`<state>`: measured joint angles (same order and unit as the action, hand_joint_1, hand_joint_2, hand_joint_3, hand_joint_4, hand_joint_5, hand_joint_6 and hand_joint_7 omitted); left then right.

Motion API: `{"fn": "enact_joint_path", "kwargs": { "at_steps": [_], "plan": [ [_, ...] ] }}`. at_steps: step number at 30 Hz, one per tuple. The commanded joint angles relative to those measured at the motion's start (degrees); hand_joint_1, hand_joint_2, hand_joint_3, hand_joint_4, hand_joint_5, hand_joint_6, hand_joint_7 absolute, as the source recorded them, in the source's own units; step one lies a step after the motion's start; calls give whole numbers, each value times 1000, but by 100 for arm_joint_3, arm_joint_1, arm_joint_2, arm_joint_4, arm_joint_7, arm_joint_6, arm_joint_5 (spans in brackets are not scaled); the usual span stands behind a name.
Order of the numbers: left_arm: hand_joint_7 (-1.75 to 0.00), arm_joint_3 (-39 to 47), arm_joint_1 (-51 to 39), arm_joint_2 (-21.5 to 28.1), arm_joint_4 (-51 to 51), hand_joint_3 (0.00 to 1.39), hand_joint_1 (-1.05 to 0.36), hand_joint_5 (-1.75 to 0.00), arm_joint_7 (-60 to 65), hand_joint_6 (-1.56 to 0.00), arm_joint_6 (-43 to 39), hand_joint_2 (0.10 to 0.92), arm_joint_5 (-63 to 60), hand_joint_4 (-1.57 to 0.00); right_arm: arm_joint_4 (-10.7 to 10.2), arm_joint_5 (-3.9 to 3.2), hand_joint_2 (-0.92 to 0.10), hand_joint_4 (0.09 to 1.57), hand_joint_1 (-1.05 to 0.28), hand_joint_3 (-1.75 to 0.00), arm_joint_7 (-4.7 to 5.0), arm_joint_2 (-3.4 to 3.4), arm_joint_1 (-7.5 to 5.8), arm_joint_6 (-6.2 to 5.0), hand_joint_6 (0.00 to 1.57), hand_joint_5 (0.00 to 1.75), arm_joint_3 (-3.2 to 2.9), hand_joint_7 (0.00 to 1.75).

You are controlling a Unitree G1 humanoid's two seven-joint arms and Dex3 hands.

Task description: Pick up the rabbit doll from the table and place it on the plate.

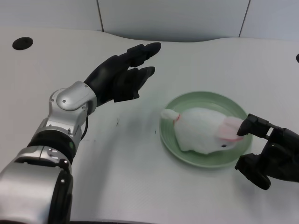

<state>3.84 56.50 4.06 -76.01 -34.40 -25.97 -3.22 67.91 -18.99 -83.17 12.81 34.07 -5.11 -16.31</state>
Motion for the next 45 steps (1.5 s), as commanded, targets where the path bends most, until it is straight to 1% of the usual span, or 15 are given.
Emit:
{"fn": "enact_joint_path", "kwargs": {
  "at_steps": [1,3,7,9,12,14,15,18,25,31,34,37,39,43,45],
  "plan": [
    [-37,720,-484,451,18,632,-989,-125,-860,-112,509,921,758,-201,30,-8,-921,1027,-694,-61,50,87,-36,48,865,1746,-20,1488],
    [-40,848,-553,506,43,602,-977,-135,-1037,-126,615,921,883,-215,29,-9,-921,1027,-693,-56,58,86,-36,56,867,1746,-20,1475],
    [-86,1638,-1099,795,88,606,-925,-189,-1740,-255,1402,921,1734,-308,109,-47,-921,981,-627,-61,73,89,-16,223,883,1746,-70,1305],
    [-129,1922,-1304,880,132,547,-909,-316,-1882,-465,1843,921,2049,-552,124,-39,-921,962,-651,-68,63,114,-7,246,874,1746,-82,1270],
    [-125,2186,-1573,1018,234,503,-880,-434,-2034,-630,2282,921,2364,-682,124,-1,-921,994,-689,-64,55,147,-2,141,896,1746,-74,1306],
    [-96,2305,-1713,1084,315,491,-850,-614,-2031,-730,2426,921,2499,-677,121,6,-921,1031,-707,-61,92,163,-16,48,897,1746,-85,1394],
    [-92,2391,-1786,1133,359,488,-842,-673,-2024,-755,2476,921,2589,-668,144,19,-919,1035,-711,-58,92,185,2,106,892,1746,-74,1410],
    [-92,2519,-1940,1204,491,520,-831,-1047,-1954,-828,2395,921,2697,-534,196,52,-920,1015,-709,-65,36,222,43,119,872,1746,-49,1435],
    [-112,2454,-1999,1126,440,533,-777,-1224,-1701,-872,2324,921,2618,-498,237,25,-921,993,-647,-75,85,227,16,188,862,1746,-83,1376],
    [-134,2285,-1996,1125,414,483,-766,-1332,-1649,-880,2016,921,2448,-436,233,34,-921,989,-652,-100,96,194,16,108,856,1746,-78,1409],
    [-141,2297,-1947,1175,365,477,-769,-1357,-1595,-881,2008,921,2465,-433,254,34,-921,957,-641,-103,94,187,41,189,830,1746,-71,1355],
    [-155,2304,-1936,1190,355,482,-764,-1400,-1599,-868,2027,921,2483,-409,247,29,-921,945,-641,-80,123,181,34,198,846,1746,-76,1278],
    [-166,2304,-1928,1202,342,458,-764,-1399,-1629,-873,2061,921,2488,-421,225,29,-921,952,-653,-72,146,183,28,205,857,1746,-73,1303],
    [-181,2286,-1927,1205,335,437,-767,-1396,-1616,-883,2055,921,2470,-437,227,25,-921,945,-695,-54,95,187,49,253,851,1746,-65,1319],
    [-178,2289,-1937,1195,338,435,-769,-1389,-1629,-869,2039,921,2477,-429,239,14,-921,938,-648,-80,77,177,24,191,841,1746,-85,1314]
  ]
}}
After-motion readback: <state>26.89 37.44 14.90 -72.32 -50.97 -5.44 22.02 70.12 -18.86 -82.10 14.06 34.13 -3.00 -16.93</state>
